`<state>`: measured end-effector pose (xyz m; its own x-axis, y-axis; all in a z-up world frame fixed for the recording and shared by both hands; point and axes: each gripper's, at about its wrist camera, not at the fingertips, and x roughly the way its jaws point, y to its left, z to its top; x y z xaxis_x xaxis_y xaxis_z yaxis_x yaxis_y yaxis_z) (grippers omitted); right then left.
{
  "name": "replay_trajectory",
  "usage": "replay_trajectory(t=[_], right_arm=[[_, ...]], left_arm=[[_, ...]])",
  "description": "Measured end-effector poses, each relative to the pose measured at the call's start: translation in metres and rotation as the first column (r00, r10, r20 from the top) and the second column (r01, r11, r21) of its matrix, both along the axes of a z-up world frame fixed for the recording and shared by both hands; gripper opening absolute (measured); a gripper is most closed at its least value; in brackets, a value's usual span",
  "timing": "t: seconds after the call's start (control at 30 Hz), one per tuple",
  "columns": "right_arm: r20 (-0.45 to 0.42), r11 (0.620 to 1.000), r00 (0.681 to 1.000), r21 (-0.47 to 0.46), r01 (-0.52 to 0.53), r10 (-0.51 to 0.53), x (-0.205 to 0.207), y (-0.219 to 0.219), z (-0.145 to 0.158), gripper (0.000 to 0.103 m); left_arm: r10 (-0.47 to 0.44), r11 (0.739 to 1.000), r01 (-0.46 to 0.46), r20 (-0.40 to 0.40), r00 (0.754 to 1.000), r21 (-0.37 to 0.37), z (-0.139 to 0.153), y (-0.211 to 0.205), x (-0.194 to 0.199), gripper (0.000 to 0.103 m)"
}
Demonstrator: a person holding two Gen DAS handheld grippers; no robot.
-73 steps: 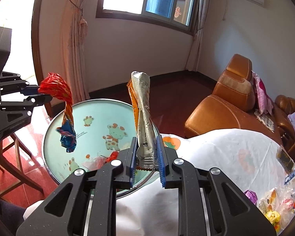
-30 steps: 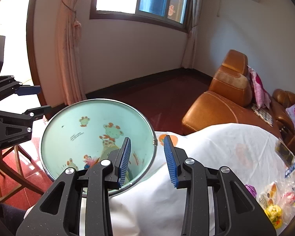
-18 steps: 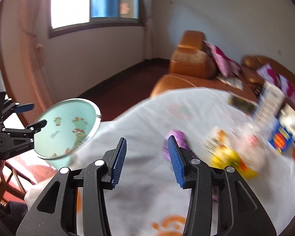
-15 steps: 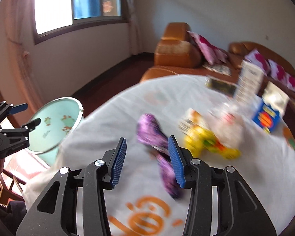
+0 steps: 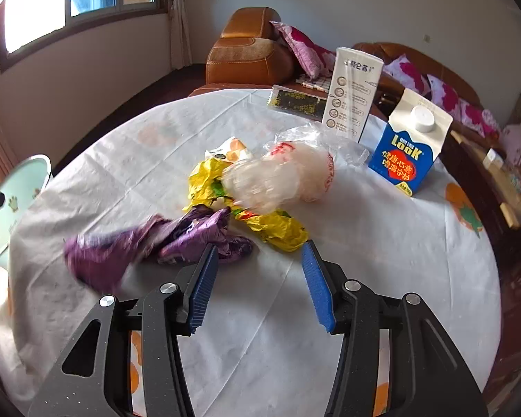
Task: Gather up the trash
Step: 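Grasp the purple wrapper on the table with the left gripper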
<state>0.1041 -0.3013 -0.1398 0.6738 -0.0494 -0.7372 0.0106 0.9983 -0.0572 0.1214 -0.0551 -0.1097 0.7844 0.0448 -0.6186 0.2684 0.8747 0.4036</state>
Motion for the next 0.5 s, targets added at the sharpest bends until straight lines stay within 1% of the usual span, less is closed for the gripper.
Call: replay_trajectory(t=[0.07, 0.13, 0.23, 0.3, 0.37, 0.43, 0.5], right_arm=[[0.014, 1.0, 1.0, 0.027, -0.012, 0.011, -0.009, -0.004, 0.004, 0.052], [0.028, 0.999, 1.0, 0.04, -0.009, 0.008, -0.023, -0.007, 0.006, 0.057], [0.038, 0.998, 0.999, 0.06, 0.02, -0.023, -0.045, -0.021, 0.002, 0.057], [0.045, 0.996, 0.998, 0.076, 0.049, -0.052, -0.056, -0.029, 0.002, 0.057], [0.064, 0.992, 0.994, 0.1, 0.083, -0.089, -0.07, -0.044, 0.004, 0.057], [0.092, 0.988, 0.988, 0.104, 0.115, -0.125, -0.081, -0.056, 0.007, 0.064], [0.108, 0.984, 0.981, 0.101, 0.148, -0.159, -0.09, -0.069, 0.008, 0.064]], left_arm=[[-0.026, 1.0, 0.026, -0.005, 1.0, -0.014, 0.001, -0.013, -0.002, 0.069], [-0.052, 0.998, 0.052, -0.011, 0.999, -0.031, 0.003, -0.024, -0.007, 0.069], [-0.099, 0.993, 0.098, -0.016, 0.995, -0.068, 0.008, -0.043, -0.018, 0.069], [-0.149, 0.985, 0.146, -0.03, 0.988, -0.087, 0.007, -0.061, -0.027, 0.07], [-0.186, 0.98, 0.183, -0.036, 0.982, -0.084, 0.005, -0.078, -0.032, 0.07], [-0.225, 0.973, 0.221, -0.043, 0.974, -0.073, -0.002, -0.1, -0.036, 0.07], [-0.245, 0.969, 0.241, -0.064, 0.967, -0.058, -0.012, -0.116, -0.034, 0.07]])
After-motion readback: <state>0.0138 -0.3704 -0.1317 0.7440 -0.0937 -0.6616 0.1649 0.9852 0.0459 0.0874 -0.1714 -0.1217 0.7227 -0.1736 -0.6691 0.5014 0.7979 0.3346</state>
